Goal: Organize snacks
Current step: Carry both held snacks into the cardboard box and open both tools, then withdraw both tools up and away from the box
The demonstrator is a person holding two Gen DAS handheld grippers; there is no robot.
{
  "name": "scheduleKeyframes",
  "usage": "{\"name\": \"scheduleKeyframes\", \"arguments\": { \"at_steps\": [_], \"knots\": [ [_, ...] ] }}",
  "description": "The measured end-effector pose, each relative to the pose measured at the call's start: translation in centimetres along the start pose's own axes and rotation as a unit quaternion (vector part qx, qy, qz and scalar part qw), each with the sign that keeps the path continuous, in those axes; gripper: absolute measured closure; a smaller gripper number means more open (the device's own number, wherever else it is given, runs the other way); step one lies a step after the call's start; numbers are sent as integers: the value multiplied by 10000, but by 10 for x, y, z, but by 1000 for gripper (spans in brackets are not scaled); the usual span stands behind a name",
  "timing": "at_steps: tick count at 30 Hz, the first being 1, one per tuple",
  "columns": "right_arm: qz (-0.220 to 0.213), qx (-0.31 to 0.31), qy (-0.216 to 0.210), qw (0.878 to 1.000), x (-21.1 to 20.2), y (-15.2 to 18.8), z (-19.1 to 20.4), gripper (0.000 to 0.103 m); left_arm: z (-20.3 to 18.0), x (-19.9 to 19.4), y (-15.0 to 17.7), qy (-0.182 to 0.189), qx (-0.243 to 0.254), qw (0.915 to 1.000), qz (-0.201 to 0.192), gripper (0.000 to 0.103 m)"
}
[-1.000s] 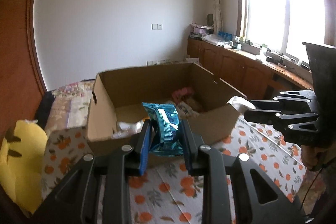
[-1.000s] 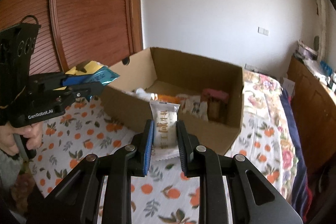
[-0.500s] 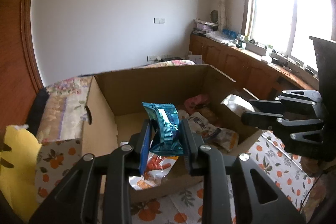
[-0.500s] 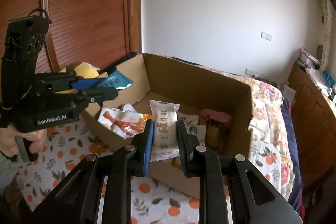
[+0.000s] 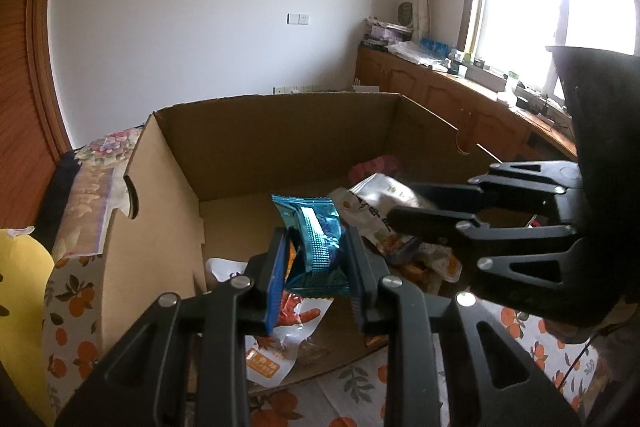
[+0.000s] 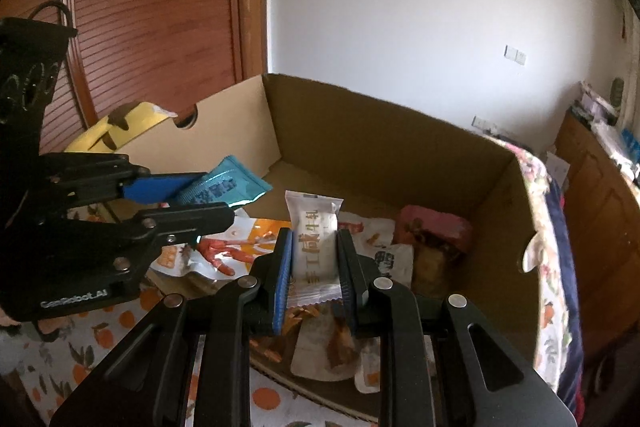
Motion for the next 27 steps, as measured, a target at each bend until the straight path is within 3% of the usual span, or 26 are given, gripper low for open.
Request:
{"name": "scheduleKeyframes", "arguments": {
  "at_steps": [8, 15, 20, 27],
  "knots": [
    [160, 454, -345, 9982, 7, 0, -13, 82, 1, 4, -5, 53, 37, 9998, 190, 75],
    [162, 773, -534, 9954, 7, 4, -18, 79, 12, 7, -1, 146, -347, 9989, 285, 74],
    [105, 779, -462, 9958, 3, 6, -19, 72, 13, 1, 2, 48, -359, 9991, 231, 71],
    [-196, 661, -205, 9974, -28, 6, -10, 72, -1, -36, 3, -145, -289, 9994, -104, 65]
  ]
}}
Point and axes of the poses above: each gripper's, at about its wrist camera, not at the fingertips, and x roughly the way its jaws point, z to its left, y to its underside, the point moved 4 cm from there along x, roughly the way its jaws point, and after that the axes turned 2 degrees about y, right-handed, at the moved point
